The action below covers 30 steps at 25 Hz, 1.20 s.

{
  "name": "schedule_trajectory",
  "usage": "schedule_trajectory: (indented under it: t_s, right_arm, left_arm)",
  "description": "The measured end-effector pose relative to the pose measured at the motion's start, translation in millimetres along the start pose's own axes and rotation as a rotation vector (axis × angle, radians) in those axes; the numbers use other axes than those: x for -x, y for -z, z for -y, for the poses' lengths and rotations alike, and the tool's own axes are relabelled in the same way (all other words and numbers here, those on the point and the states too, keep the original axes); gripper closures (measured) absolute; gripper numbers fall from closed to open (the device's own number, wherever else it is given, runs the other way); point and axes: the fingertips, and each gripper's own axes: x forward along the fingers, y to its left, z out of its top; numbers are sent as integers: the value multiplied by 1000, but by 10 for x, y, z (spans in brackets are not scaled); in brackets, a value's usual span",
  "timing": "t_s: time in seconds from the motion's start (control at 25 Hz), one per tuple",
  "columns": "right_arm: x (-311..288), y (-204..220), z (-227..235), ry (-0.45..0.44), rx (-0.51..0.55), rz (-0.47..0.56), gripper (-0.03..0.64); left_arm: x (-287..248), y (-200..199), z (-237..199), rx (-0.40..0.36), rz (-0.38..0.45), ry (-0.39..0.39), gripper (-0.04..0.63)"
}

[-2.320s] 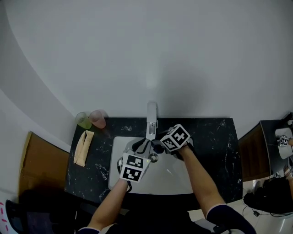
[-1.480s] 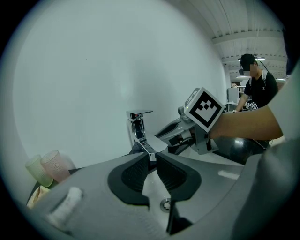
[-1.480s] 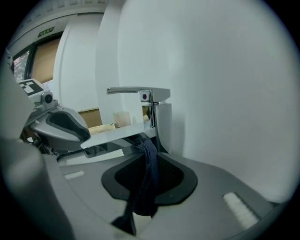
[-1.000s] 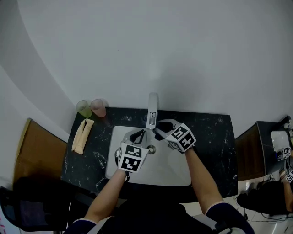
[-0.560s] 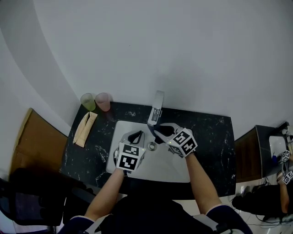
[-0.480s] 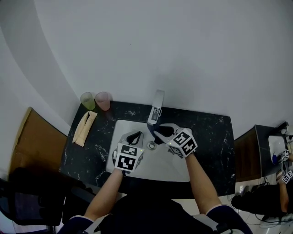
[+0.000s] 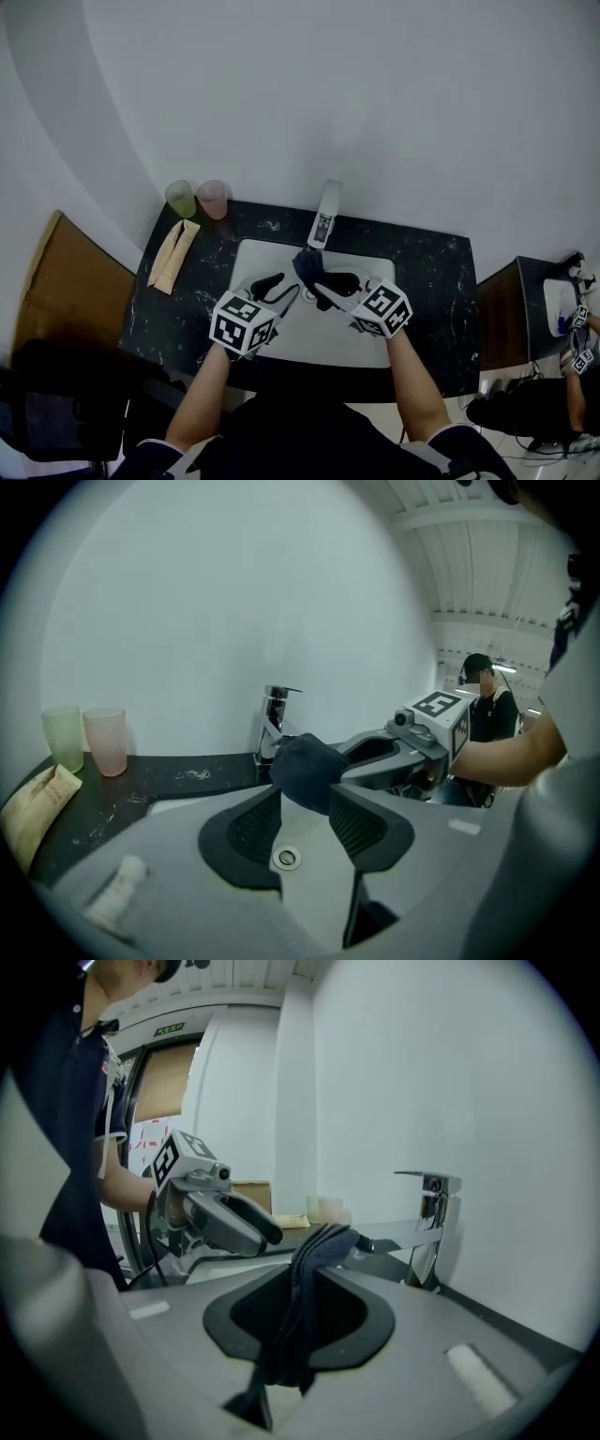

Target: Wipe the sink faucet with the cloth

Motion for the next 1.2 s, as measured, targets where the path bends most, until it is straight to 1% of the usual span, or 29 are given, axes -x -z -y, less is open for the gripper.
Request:
schedule_trajectory:
  t_s: [0.16,0.32,0.48,0.56,0.76,0.96,1.08,1.2]
  right_arm:
    - [148,-271,-31,-13,20,89,537]
    - [281,-476,-96,-44,66,141,537]
    - [378,-569,-100,-43,86,168,537]
    - [413,-616,-107,-46,92,186,537]
    - [491,-703,-114,-29,97,231,536]
    - [548,-757,-112,-9,88,267,537]
    - [589,-804,-146,-15,72,298,537]
    - [588,-817,-154,-12,50,304,537]
  left_arm:
    - [21,-136,157,-57,25,99,385]
    - [51,-405,221,-63,83,161,365]
    - [14,-618,267,-74,106,208,362]
    - [-20,-697,284,-58,123,228,362]
    - [-37,-758,285,42,167,289,364]
    - [-36,-710,292,81,168,350,364]
    - [-13,-770,363,107,196,411,364]
    - [20,-886,482,127,242,483,365]
